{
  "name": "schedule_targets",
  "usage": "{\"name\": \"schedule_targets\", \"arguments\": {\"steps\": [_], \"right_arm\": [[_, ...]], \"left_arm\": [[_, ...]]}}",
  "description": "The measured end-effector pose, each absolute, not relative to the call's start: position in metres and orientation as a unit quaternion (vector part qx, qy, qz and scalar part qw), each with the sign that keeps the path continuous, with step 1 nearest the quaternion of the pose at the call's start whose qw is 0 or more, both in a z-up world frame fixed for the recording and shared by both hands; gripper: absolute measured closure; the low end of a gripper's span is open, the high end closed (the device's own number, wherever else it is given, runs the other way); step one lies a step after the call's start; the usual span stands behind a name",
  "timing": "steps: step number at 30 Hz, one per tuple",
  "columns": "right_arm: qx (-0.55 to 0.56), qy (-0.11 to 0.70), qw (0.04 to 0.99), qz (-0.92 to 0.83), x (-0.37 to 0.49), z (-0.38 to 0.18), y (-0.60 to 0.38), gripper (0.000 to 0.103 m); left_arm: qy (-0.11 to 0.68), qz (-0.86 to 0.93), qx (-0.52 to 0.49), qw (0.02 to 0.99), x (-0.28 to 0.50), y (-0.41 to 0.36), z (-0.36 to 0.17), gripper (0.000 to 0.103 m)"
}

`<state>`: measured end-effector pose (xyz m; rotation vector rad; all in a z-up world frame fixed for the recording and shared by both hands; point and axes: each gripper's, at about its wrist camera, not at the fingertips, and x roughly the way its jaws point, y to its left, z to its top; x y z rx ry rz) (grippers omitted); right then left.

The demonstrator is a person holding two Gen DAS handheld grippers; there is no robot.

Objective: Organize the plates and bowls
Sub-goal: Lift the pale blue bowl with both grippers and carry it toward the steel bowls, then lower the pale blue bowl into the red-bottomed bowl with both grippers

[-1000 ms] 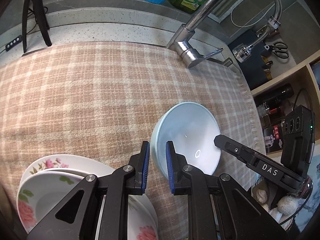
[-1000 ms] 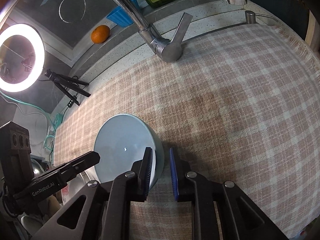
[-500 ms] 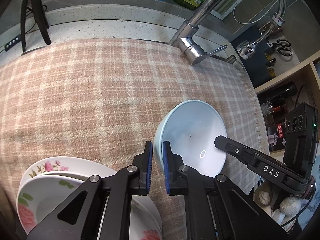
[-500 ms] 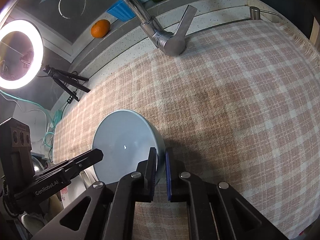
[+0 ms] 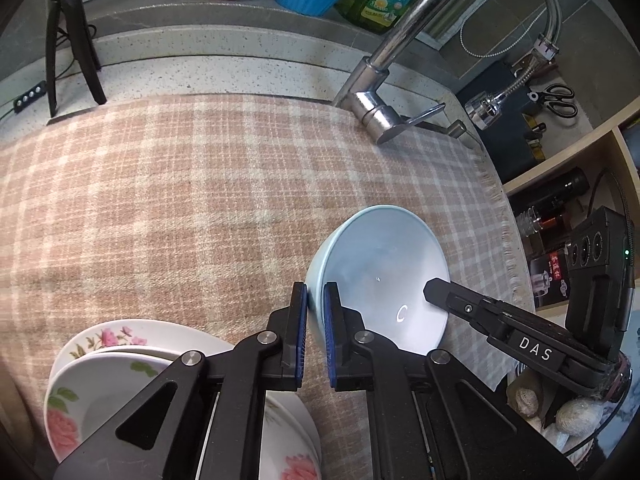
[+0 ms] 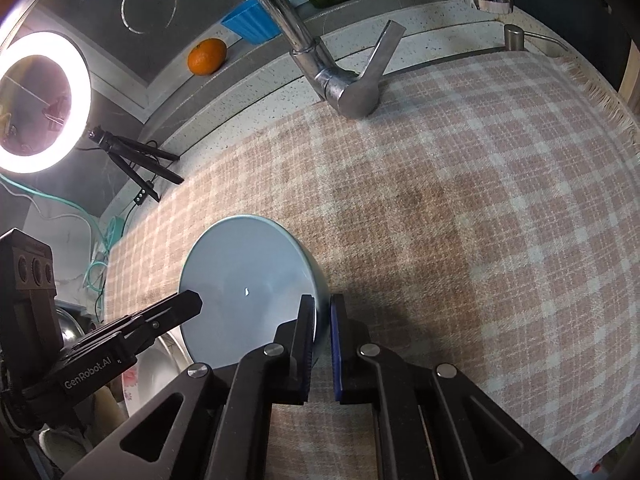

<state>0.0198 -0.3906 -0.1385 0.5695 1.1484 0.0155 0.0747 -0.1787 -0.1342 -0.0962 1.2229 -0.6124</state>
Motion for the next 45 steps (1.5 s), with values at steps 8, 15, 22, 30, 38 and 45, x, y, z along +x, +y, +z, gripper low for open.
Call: {"name": "schedule_targets", "arguments": {"steps": [8, 15, 22, 30, 38, 45], "right_arm": [[0.256, 0.523, 0.813, 0.018, 0.02, -0.111, -0.377, 0.096], [0.24, 0.514, 0.823, 0.038, 0.025, -0.089, -0.349, 0.096], [0.224, 0.51, 0.828, 0.068, 0.033, -0.071, -0.307, 0.096], [0.207, 0.511, 0.828, 0.107, 0.039, -0.06, -0.254, 0.096], [0.183, 0.515, 0.823, 0.154, 0.047, -0.053, -0.191, 0.096], [0.159, 0.521, 0.817, 0.19, 0.052, -0.052, -0.137, 0.096]], "left_arm": [[0.545, -0.283, -0.052, 0.788, 0.069, -0.161, -0.111, 0.096], [0.525, -0.273, -0.068, 0.803, 0.065, -0.128, -0.089, 0.096], [0.512, -0.255, -0.085, 0.816, 0.058, -0.086, -0.076, 0.096], [0.502, -0.222, -0.102, 0.83, 0.048, -0.031, -0.068, 0.096], [0.493, -0.18, -0.127, 0.842, 0.038, 0.032, -0.063, 0.096], [0.488, -0.146, -0.147, 0.848, 0.028, 0.075, -0.063, 0.096]]}}
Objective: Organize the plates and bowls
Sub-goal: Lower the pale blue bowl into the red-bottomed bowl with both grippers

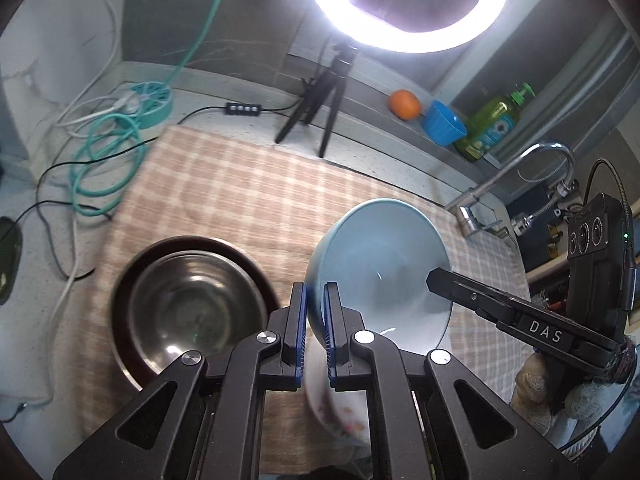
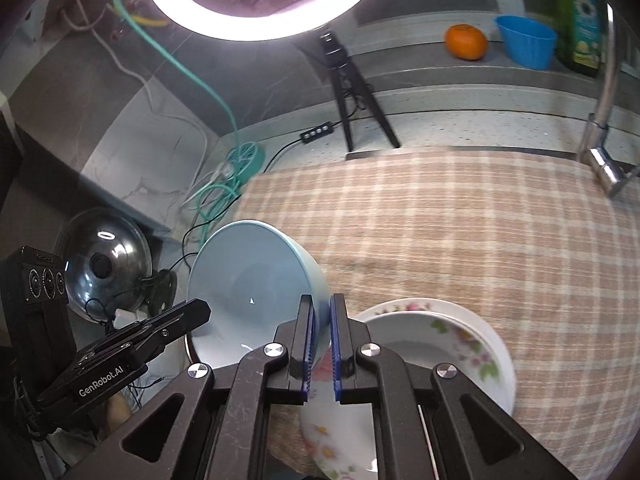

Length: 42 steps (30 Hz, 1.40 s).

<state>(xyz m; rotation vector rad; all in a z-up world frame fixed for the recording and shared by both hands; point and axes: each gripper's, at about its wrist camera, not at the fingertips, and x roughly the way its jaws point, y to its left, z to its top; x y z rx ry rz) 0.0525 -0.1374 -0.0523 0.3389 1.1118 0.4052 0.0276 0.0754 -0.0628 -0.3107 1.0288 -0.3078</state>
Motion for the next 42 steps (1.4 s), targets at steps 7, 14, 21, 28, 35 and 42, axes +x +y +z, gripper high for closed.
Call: {"name": "schedule_targets", "arguments": {"steps": [7, 14, 21, 28, 35, 42], "right_arm": [[0.14, 0.528, 0.809, 0.218, 0.055, -0.053, -0.096, 0.096], [0.123, 0.537, 0.801, 0.235, 0.056, -0.06, -0.063, 0.096], [0.117, 0.553, 0.787, 0.246, 0.061, -0.075, -0.038, 0.096], [0.11, 0.569, 0.777, 0.248, 0.065, -0.09, -0.023, 0.096], [0.105, 0.579, 0.771, 0.243, 0.067, -0.1, -0.019, 0.096], [0.091, 0.588, 0.767, 0.238, 0.069, -0.109, -0.014, 0.096]], "left_arm": [[0.487, -0.119, -0.168, 0.849, 0.019, 0.112, -0.066, 0.096], [0.492, -0.097, -0.181, 0.846, 0.012, 0.138, -0.074, 0.096], [0.503, -0.074, -0.194, 0.839, 0.01, 0.163, -0.086, 0.096], [0.517, -0.066, -0.202, 0.829, 0.01, 0.174, -0.098, 0.096], [0.53, -0.066, -0.21, 0.819, 0.013, 0.178, -0.109, 0.096], [0.538, -0.061, -0.203, 0.816, 0.017, 0.178, -0.116, 0.096]]}}
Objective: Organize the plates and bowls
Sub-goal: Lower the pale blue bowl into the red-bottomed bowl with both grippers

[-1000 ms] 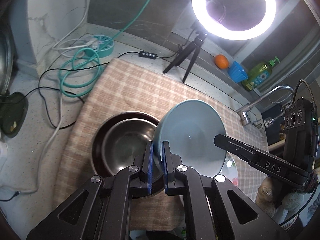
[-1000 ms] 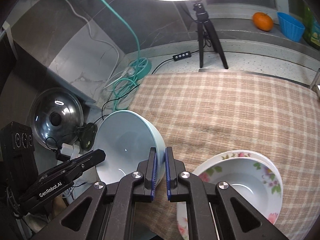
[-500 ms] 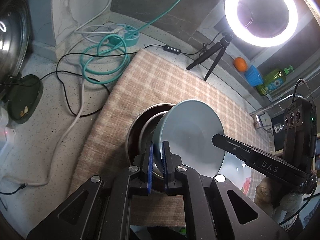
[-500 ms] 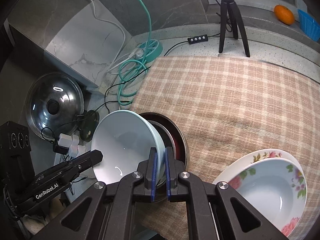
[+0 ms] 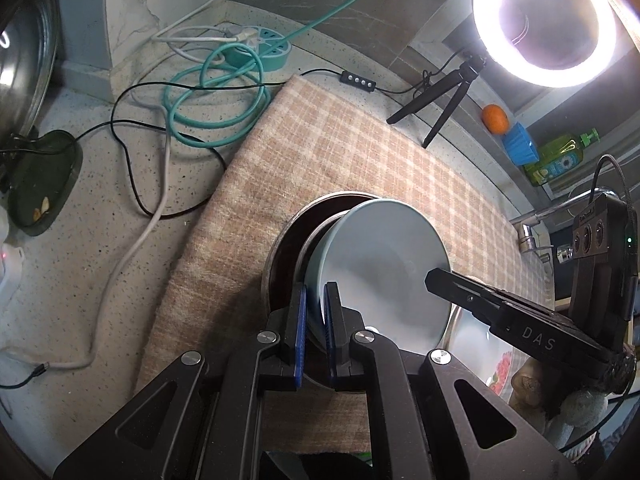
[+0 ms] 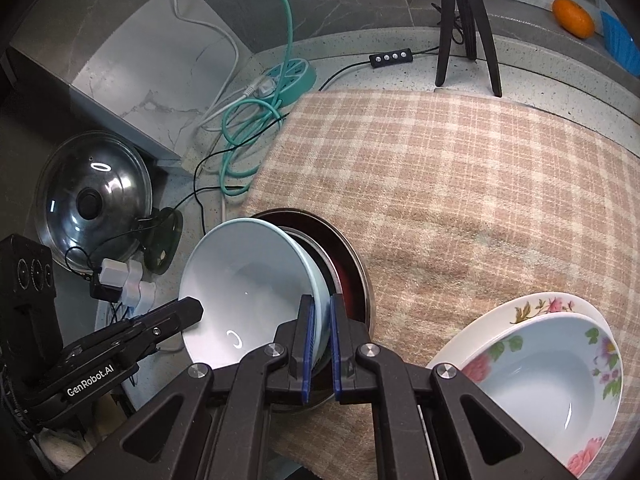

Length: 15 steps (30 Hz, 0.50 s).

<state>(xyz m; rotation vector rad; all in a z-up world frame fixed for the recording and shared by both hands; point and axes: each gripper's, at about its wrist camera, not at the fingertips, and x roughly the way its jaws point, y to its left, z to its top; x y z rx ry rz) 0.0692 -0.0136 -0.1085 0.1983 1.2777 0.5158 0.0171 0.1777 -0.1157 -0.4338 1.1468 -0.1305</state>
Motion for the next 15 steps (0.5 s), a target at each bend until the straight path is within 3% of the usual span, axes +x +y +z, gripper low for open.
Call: {"name": "schedule_targets", "arguments": {"steps": [15], "right_arm": [[0.078, 0.586, 0.771, 0.237, 0.071, -0.1107, -0.0145, 0.091]], "left_arm": [[0.531, -0.05, -0.155, 0.832, 0.0175, 0.1691, -0.1117, 0.094]]}}
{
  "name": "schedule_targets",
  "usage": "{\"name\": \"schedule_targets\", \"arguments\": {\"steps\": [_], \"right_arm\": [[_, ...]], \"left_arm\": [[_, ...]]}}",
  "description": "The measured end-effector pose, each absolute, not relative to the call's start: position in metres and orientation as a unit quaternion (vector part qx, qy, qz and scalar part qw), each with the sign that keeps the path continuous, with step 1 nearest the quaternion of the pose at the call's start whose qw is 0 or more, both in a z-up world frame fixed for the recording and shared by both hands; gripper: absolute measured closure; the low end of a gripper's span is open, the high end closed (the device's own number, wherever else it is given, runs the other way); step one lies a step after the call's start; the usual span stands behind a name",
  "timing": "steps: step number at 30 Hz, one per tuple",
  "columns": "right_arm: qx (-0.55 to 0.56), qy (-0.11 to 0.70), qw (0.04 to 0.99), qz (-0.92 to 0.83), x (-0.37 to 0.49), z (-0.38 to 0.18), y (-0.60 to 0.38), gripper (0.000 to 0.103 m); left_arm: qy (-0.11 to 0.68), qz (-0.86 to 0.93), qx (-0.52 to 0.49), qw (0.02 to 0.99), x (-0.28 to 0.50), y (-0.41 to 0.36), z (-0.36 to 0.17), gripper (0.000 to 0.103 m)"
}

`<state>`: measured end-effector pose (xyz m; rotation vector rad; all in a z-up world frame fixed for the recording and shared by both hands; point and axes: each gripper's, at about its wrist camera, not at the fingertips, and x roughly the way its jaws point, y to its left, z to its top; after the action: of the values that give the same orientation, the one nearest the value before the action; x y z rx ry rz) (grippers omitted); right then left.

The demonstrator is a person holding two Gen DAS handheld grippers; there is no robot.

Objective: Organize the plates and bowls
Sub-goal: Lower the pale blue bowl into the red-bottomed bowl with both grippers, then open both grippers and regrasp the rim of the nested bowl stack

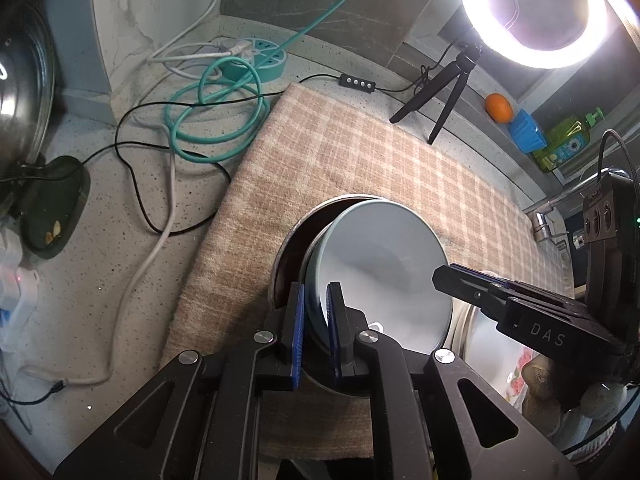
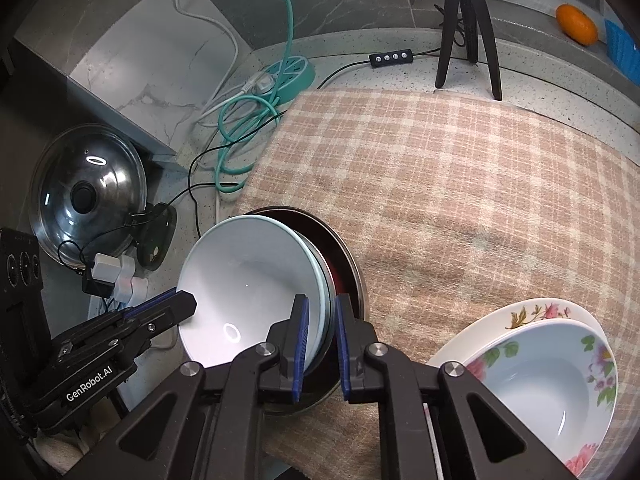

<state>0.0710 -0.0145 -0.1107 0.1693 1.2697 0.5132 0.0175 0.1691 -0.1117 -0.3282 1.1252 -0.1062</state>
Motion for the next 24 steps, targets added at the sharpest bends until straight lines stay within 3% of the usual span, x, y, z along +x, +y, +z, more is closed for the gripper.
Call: {"name": "schedule_targets", "arguments": {"steps": [24], "right_arm": [[0.074, 0.546, 0.803, 0.229, 0.062, -0.088, -0.043, 0.084]], "left_arm": [[0.491, -0.024, -0.147, 0.859, 0.002, 0.19, -0.095, 0.094]]}}
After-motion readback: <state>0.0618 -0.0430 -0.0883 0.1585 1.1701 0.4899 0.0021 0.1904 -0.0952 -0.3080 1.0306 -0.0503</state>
